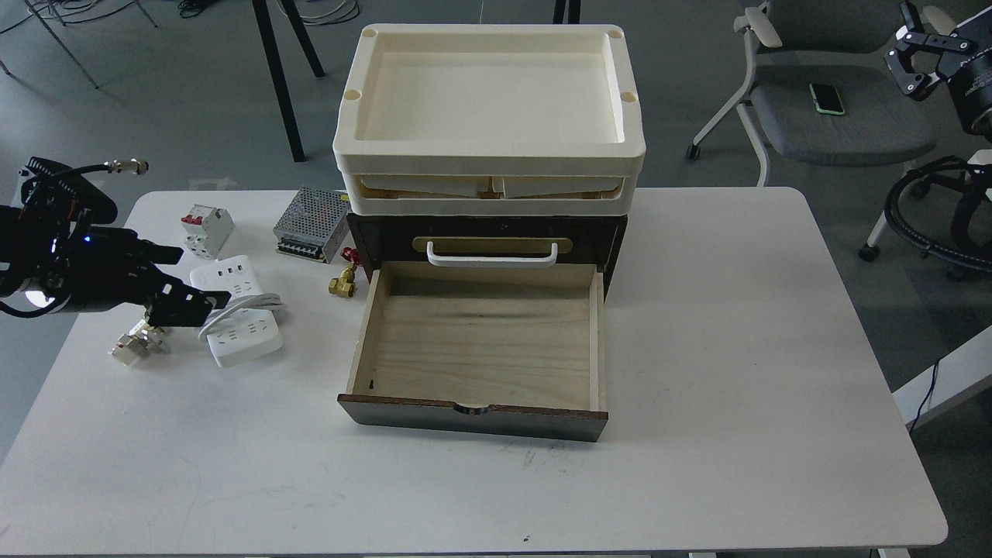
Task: Put charging cable into cabinet
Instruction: 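Lower the left gripper and grasp the white charger with coiled cable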
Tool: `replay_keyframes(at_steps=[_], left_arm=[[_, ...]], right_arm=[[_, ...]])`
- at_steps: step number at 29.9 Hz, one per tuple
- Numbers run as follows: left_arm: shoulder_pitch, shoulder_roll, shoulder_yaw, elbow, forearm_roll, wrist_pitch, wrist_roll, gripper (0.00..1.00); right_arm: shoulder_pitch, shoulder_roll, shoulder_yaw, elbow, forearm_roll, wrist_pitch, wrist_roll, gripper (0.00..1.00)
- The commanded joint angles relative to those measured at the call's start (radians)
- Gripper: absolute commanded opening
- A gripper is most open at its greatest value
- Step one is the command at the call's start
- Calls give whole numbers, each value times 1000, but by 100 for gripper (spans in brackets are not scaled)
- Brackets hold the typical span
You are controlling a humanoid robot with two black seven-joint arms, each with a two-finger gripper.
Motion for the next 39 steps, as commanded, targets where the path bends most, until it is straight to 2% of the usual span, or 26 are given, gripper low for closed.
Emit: replay_keyframes(at_steps=[1, 7, 11, 15, 20, 23, 28, 31, 33, 37, 39], left_arm=[[-4, -118, 15, 157, 38, 12, 0, 98], [-2, -264, 54, 300, 72, 53, 0, 96], [-5, -304, 81, 379, 72, 67, 0, 95], [-2, -341, 94, 444, 67, 114, 0, 91], [-4, -368, 130, 488, 53, 134, 0, 74], [-1, -367, 132, 490, 55, 147, 0, 61], [-1, -358, 134, 491, 55, 156, 0, 57], [4, -362, 134, 490, 56, 162, 0, 41], [5, -364, 134, 490, 56, 154, 0, 39], [12, -362, 143, 485, 56, 156, 0, 18], [9, -361, 147, 482, 56, 157, 0, 11]], right_arm=[[-5, -8, -1, 0, 0, 0, 0, 100], [-16, -13, -1, 0, 0, 0, 0, 100], [-16, -13, -1, 1, 1, 0, 0, 100], [-16, -13, -1, 5, 1, 0, 0, 100], [-16, -13, -1, 6, 1, 0, 0, 100], [-17, -13, -1, 6, 1, 0, 0, 100], [-24, -13, 1, 6, 1, 0, 0, 100], [-27, -13, -1, 5, 1, 0, 0, 100], [-31, -13, 1, 5, 1, 0, 0, 100], [-34, -13, -3, 3, 0, 0, 0, 100], [-37, -15, -1, 3, 0, 0, 0, 100]])
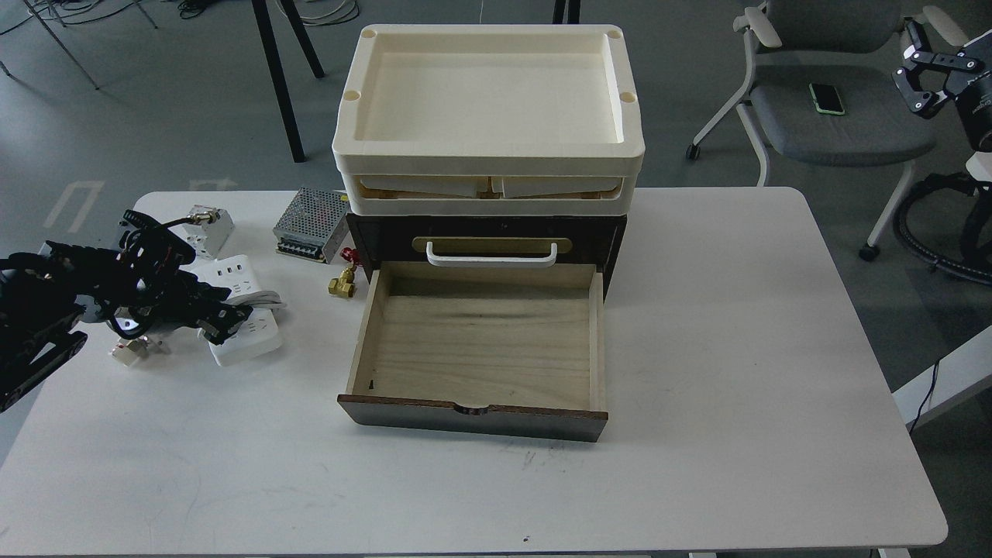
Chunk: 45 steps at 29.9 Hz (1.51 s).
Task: Put charging cable into cabinet
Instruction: 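Lower the left gripper and grasp the white charger with coiled cable, then lift the held charger and carry it over the open drawer, then lower the charger into the open drawer and release it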
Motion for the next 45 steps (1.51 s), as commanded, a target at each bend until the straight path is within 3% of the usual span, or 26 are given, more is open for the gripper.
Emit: replay_keyframes(at_steps=[1, 10, 17, 24, 28, 35, 40, 45], left_arm=[[-3, 4, 7, -6, 0, 3, 0, 10], [-26, 63, -10, -97, -101, -4, 0, 4], [-98, 370, -13, -525, -303, -125, 0, 4], [-100, 629, -11, -893, -542, -133, 0, 4], [-95, 651, -10, -1041, -725, -121, 0, 4], [-86, 358, -5, -1001, -926, -71, 0, 4], [-58, 120, 3, -844, -939, -54, 0, 4], [-15, 36, 6, -608, -926, -75, 0, 5]], right_arm=[[-9, 0, 1, 0, -1, 0, 0, 100], [-12, -2, 0, 0, -1, 0, 0, 100], [-13, -11, 0, -1, -1, 0, 0, 100], [-26, -12, 0, -3, -1, 0, 0, 100], [-35, -12, 0, -1, -1, 0, 0, 100], [-36, -14, -3, -1, -1, 0, 0, 100], [-45, -14, -3, -1, -1, 0, 0, 100], [-55, -23, -2, -3, -1, 0, 0, 100]])
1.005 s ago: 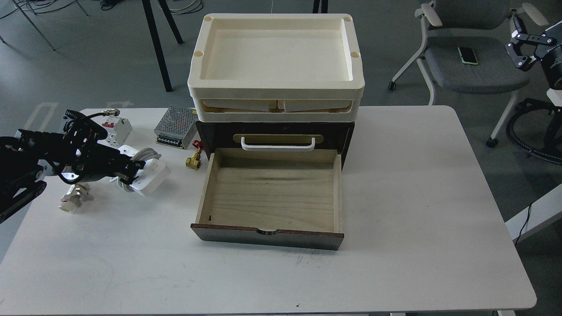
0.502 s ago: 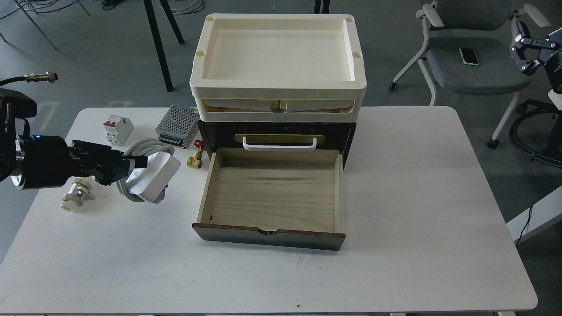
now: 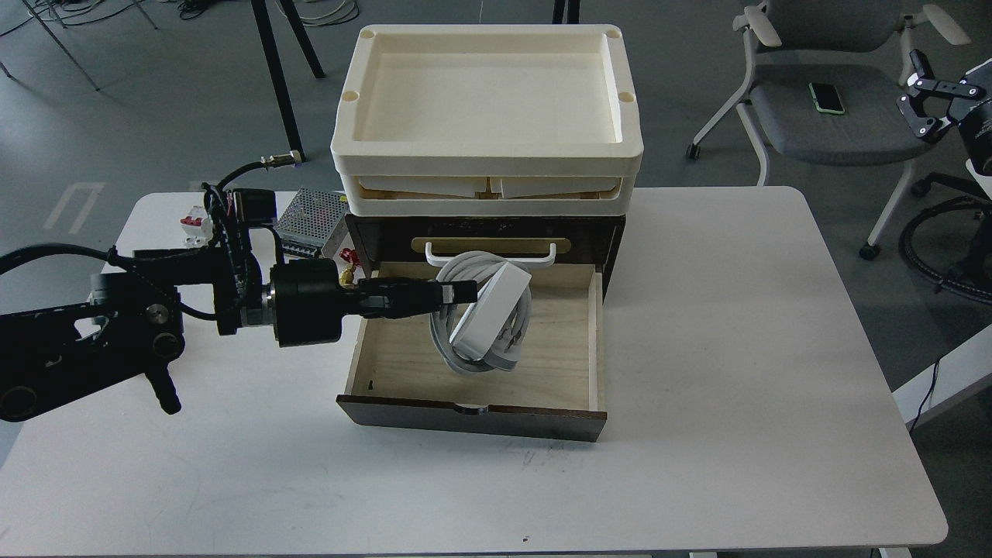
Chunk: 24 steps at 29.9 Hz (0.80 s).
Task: Put charging cable into cabinet
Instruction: 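Lower the charger into the open drawer and release it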
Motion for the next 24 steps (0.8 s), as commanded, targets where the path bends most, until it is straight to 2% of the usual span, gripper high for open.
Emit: replay_keyframes(at_steps=[1, 5, 14, 20, 24], left_arm=[[40, -63, 1, 172, 9, -28, 0, 5], [54, -97, 3, 255, 12, -49, 0, 5], [74, -100, 21, 260, 15, -39, 0, 5], [100, -181, 21, 274, 7, 12, 0, 10], [118, -255, 20, 327, 0, 62, 0, 20]], right_arm=[[-8, -8, 2, -1, 0, 0, 0, 100], [-21, -10, 3, 1, 0, 0, 0, 100], [-46, -11, 6, -5, 2, 0, 6, 100], [-58, -10, 8, -1, 3, 0, 6, 100], [-60, -11, 11, -2, 3, 0, 6, 100]])
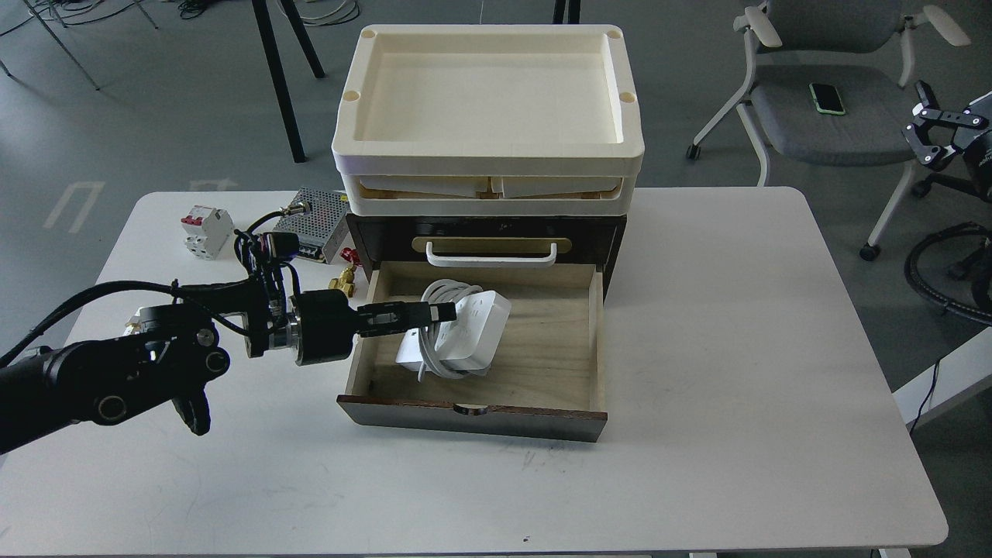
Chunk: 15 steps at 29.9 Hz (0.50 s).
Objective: Put charging cable into cabinet
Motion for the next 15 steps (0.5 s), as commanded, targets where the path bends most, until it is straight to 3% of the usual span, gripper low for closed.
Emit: replay_keyframes(at_steps=[1, 8, 11, 15], left_arm=[[12, -68, -1, 39, -8, 32, 0, 21], [12, -108, -10, 59, -9, 32, 0, 54], [9, -106, -16, 59, -17, 30, 0, 75], [9, -87, -13, 53, -31, 18, 0, 80]], right_arm=[[-1, -1, 5, -1, 0, 0, 0, 100], [-5, -1, 5, -1, 0, 0, 0, 100], [-5, -1, 5, -1, 0, 0, 0, 100], [-5, -1, 8, 2, 0, 0, 0, 100]])
